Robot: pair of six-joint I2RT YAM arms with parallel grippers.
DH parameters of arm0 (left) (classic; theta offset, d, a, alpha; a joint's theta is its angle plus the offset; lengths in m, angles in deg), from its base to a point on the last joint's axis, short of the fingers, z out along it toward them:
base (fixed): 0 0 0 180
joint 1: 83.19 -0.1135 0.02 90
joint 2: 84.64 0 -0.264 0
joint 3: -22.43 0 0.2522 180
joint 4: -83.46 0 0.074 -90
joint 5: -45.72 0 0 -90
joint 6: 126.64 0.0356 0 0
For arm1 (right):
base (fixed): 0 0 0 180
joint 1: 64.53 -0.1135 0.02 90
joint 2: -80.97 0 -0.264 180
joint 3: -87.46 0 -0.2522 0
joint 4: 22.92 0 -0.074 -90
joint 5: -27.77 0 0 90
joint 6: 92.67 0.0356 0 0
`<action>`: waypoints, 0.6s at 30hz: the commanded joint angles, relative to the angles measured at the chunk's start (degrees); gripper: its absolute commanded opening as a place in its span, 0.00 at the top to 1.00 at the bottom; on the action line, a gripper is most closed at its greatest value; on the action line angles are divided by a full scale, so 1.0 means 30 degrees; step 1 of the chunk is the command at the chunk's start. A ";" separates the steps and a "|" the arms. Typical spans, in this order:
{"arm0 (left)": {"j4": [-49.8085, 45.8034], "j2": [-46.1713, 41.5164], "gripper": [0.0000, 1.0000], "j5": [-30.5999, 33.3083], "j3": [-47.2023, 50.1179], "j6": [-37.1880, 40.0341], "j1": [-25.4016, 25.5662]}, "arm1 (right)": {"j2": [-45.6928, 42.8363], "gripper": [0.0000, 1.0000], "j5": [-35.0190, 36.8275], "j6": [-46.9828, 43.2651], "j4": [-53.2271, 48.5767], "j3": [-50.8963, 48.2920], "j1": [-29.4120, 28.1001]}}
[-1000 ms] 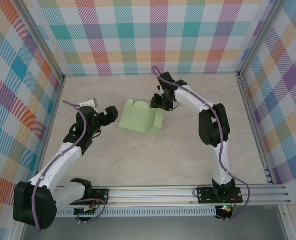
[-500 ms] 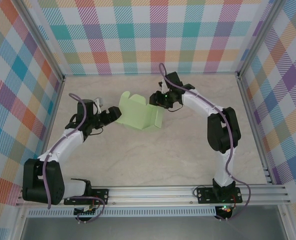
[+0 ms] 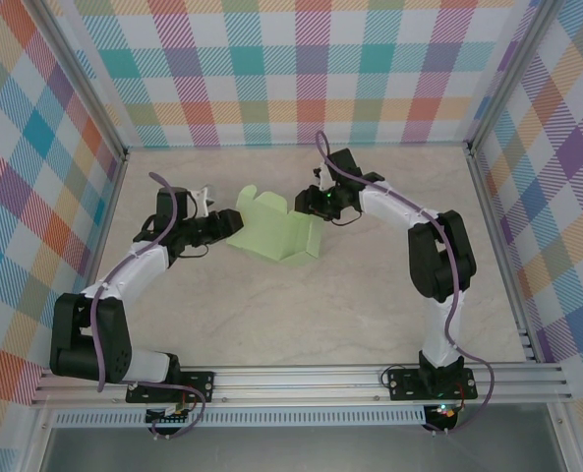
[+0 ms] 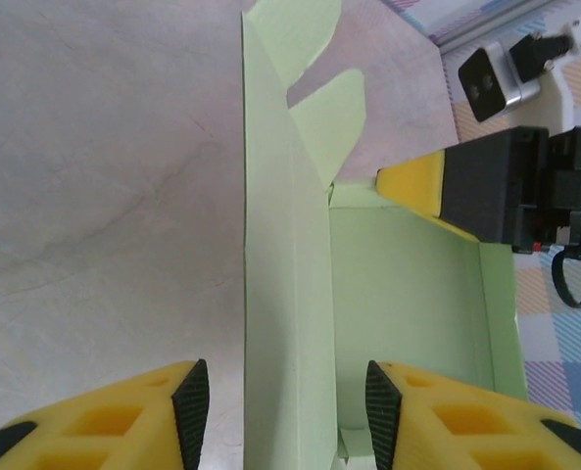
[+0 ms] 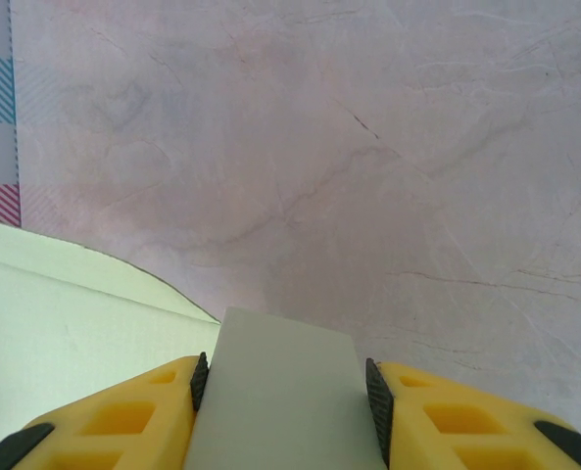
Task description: Fold the paper box
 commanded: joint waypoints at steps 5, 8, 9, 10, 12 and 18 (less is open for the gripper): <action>-0.1332 -0.0141 0.62 0.0210 -0.0925 0.1532 0.0676 | -0.0891 0.76 -0.0934 -0.0124 0.0920 -0.0357 -0.0029; -0.1487 -0.0068 0.70 0.0357 -0.1180 0.1674 0.0843 | -0.1001 0.75 -0.1184 -0.0604 0.1099 -0.0627 -0.0061; -0.1676 -0.0036 0.72 0.0511 -0.1311 0.1746 0.0912 | -0.1076 0.75 -0.1294 -0.0773 0.1207 -0.0797 -0.0088; -0.1862 -0.0032 0.75 0.0684 -0.1480 0.1879 0.0970 | -0.1145 0.75 -0.1328 -0.0896 0.1337 -0.0944 -0.0088; -0.2268 -0.0072 0.85 0.0957 -0.1733 0.2382 0.1133 | -0.1336 0.75 -0.1328 -0.1188 0.1532 -0.1299 -0.0088; -0.3475 0.0016 1.00 0.1813 -0.2650 0.4449 0.1730 | -0.1405 0.69 -0.1023 -0.1366 0.2145 -0.2187 -0.0059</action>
